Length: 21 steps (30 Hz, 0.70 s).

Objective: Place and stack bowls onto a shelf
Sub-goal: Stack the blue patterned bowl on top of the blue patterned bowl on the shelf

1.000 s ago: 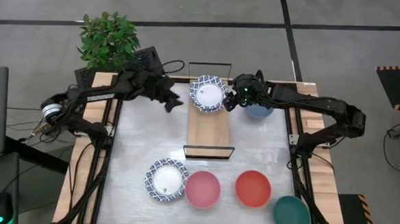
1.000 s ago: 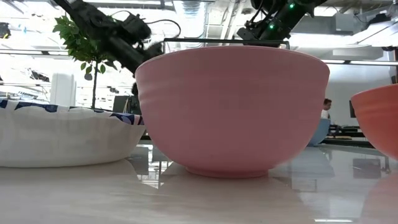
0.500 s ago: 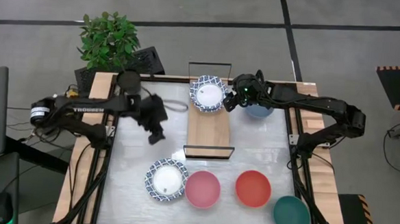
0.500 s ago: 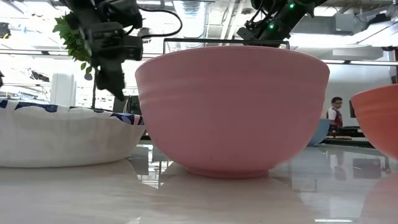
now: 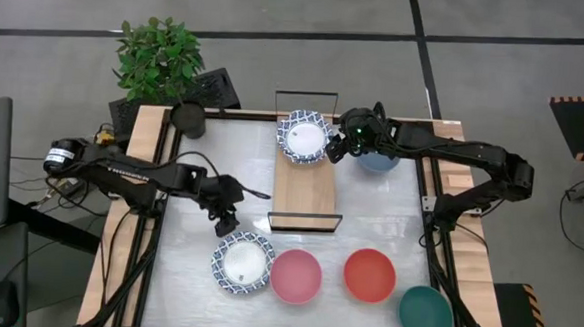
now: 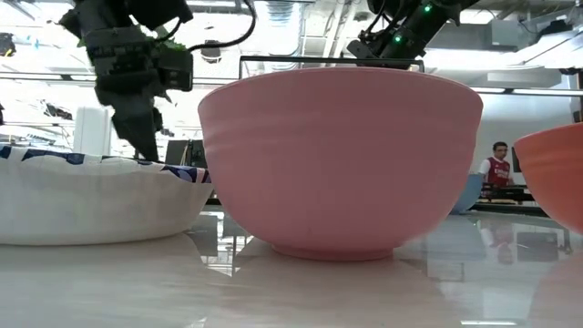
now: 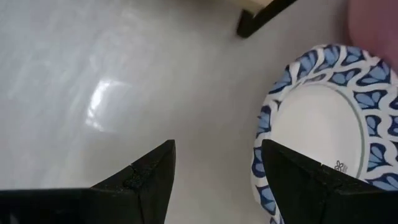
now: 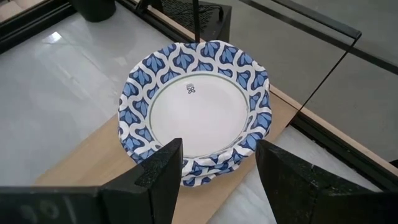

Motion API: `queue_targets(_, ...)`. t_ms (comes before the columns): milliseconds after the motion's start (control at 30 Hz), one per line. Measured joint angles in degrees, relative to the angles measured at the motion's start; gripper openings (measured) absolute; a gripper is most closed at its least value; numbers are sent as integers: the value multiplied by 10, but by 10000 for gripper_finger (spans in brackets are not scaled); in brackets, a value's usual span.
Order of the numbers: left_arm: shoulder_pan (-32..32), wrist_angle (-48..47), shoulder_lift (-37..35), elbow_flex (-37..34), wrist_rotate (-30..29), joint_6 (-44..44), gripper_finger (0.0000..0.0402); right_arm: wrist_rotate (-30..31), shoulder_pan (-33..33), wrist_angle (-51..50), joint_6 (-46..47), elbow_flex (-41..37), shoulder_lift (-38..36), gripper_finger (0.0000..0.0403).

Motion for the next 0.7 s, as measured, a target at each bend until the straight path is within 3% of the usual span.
queue_targets(333, -42, 57, 0, -53, 21, -49, 222, 0, 0, 0, 0, 0, 0, 228)
queue_targets(700, -45, 73, 18, -54, 35, -47, 222, 0, 0, 0, 0, 0, 0, 228)
